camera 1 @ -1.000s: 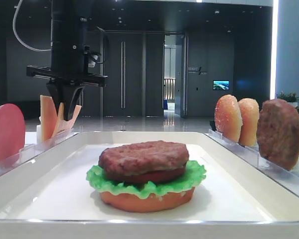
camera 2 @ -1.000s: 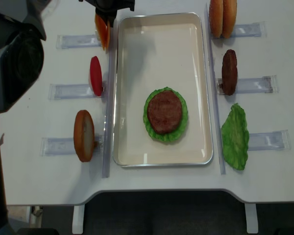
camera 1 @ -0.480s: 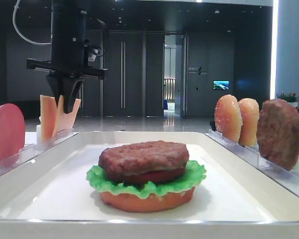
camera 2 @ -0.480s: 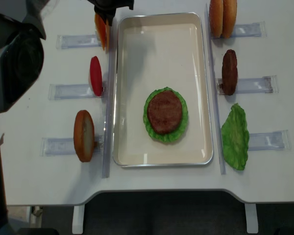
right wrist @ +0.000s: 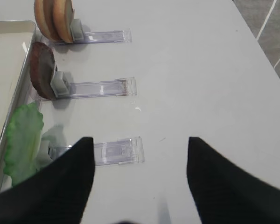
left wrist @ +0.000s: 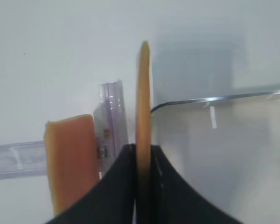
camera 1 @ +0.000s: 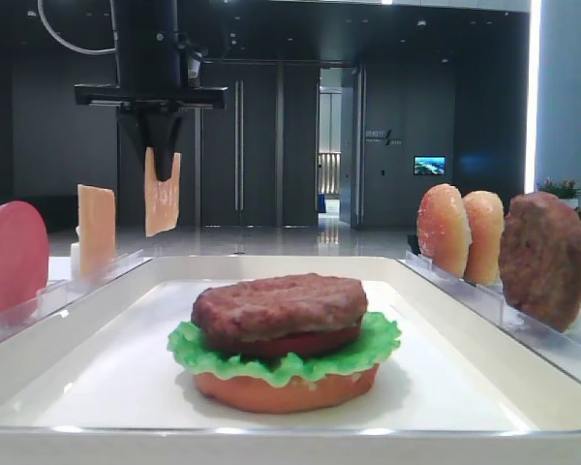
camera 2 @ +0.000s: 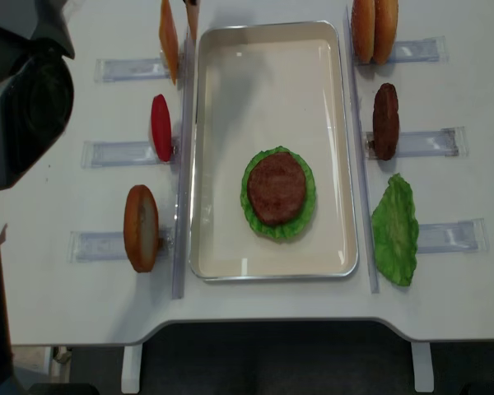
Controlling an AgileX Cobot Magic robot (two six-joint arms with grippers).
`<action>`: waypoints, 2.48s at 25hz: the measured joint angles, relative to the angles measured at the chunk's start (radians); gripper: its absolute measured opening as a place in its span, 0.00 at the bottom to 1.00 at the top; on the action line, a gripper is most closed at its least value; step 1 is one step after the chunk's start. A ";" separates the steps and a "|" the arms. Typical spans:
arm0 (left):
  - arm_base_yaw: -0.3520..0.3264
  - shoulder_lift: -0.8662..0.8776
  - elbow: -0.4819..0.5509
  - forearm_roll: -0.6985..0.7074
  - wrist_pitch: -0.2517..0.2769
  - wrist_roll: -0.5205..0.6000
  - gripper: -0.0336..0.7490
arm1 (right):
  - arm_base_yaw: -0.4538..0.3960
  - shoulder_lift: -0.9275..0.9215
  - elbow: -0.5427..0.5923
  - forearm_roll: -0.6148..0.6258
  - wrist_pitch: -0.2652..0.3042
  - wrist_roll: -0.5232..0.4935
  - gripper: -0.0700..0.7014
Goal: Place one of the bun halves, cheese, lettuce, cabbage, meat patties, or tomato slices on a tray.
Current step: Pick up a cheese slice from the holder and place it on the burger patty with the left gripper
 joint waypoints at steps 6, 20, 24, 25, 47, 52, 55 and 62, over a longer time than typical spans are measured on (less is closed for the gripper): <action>0.000 -0.039 -0.020 -0.096 0.006 0.002 0.09 | 0.000 0.000 0.000 0.000 0.000 0.000 0.63; -0.046 -0.203 0.063 -0.318 0.010 0.072 0.09 | 0.000 0.000 0.000 0.000 0.000 0.000 0.63; -0.060 -0.276 0.158 -0.330 0.010 0.108 0.09 | 0.000 0.000 0.000 0.000 0.000 0.000 0.63; -0.064 -0.300 0.181 -0.334 0.010 0.119 0.09 | 0.000 0.000 0.000 0.000 0.000 0.000 0.63; -0.118 -0.821 0.840 -0.603 -0.185 0.279 0.09 | 0.000 0.000 0.000 0.000 0.000 0.000 0.63; -0.119 -0.836 0.940 -0.706 -0.228 0.367 0.09 | 0.000 0.000 0.000 0.000 0.000 0.000 0.63; -0.119 -0.837 1.017 -0.771 -0.271 0.430 0.09 | 0.000 0.000 0.000 0.000 0.000 0.000 0.63; -0.119 -0.837 1.209 -0.968 -0.465 0.626 0.09 | 0.000 0.000 0.000 0.000 0.000 0.000 0.63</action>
